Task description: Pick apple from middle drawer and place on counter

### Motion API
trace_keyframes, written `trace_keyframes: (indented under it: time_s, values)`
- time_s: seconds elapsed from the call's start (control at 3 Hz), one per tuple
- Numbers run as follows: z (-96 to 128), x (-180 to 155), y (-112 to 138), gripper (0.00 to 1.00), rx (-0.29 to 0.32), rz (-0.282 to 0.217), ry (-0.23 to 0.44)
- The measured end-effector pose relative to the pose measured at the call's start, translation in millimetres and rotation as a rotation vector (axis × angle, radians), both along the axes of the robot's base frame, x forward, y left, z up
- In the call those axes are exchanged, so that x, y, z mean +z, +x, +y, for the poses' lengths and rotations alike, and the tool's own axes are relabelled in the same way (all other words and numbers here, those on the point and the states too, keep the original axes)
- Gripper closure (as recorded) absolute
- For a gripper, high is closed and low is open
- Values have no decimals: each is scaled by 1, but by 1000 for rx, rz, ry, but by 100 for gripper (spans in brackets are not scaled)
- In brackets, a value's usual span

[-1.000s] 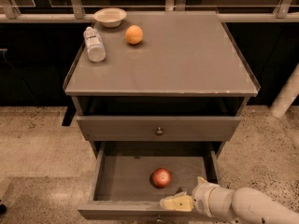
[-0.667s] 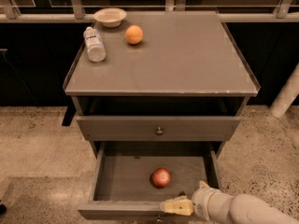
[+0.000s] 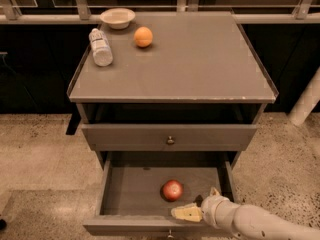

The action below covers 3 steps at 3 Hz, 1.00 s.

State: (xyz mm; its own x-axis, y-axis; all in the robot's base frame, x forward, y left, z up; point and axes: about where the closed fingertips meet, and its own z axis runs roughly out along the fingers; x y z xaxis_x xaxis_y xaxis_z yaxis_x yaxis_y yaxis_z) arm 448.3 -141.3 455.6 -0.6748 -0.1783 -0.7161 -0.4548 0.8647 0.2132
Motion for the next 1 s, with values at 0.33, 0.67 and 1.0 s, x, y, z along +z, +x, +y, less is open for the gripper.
trace_keyframes:
  time_s: [0.33, 0.67, 1.0]
  values:
    - [6, -20, 33, 0, -5, -49, 8]
    - [22, -36, 65, 0, 9, -82, 23]
    - [38, -52, 83, 0, -5, -92, 48]
